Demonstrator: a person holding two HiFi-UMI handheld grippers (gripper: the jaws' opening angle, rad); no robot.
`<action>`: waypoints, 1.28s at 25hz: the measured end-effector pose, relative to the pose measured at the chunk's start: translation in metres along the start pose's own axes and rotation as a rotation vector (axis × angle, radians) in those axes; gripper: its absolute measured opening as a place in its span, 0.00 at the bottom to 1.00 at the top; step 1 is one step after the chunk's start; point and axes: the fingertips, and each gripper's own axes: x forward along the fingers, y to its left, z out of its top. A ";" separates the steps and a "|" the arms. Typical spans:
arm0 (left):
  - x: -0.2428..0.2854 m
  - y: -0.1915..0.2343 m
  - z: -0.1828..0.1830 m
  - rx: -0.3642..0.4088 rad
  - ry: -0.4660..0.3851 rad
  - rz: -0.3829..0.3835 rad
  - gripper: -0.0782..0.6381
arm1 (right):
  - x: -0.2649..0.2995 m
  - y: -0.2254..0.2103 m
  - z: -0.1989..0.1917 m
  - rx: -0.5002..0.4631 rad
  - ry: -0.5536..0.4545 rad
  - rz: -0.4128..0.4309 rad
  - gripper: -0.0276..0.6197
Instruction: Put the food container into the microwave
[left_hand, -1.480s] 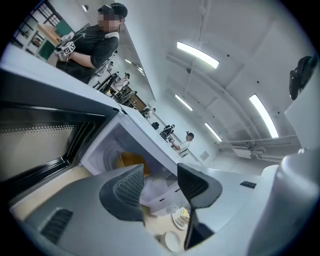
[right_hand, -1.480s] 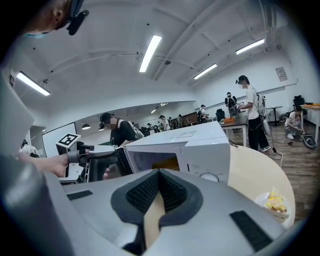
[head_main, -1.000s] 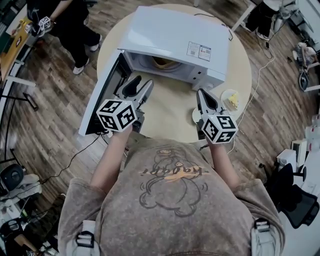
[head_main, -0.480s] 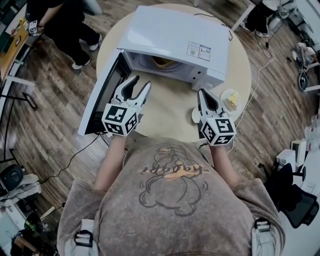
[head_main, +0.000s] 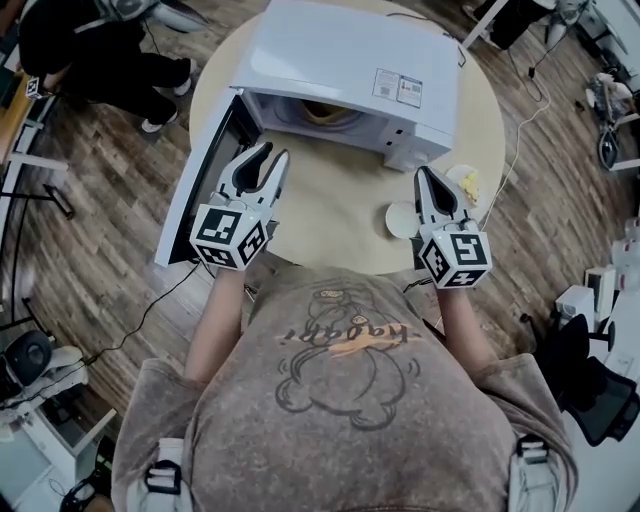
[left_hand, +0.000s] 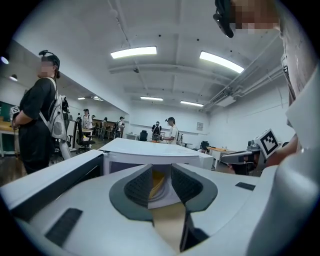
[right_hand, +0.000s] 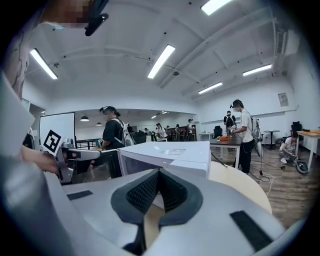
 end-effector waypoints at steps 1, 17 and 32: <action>0.000 0.000 0.000 0.004 0.002 0.002 0.29 | -0.002 -0.002 0.002 0.004 0.000 -0.001 0.03; 0.010 -0.003 -0.030 -0.018 0.018 0.012 0.16 | -0.002 0.008 -0.017 -0.037 -0.030 0.027 0.03; 0.012 -0.003 -0.029 -0.032 0.020 0.036 0.16 | 0.001 -0.002 -0.013 -0.023 -0.023 0.036 0.03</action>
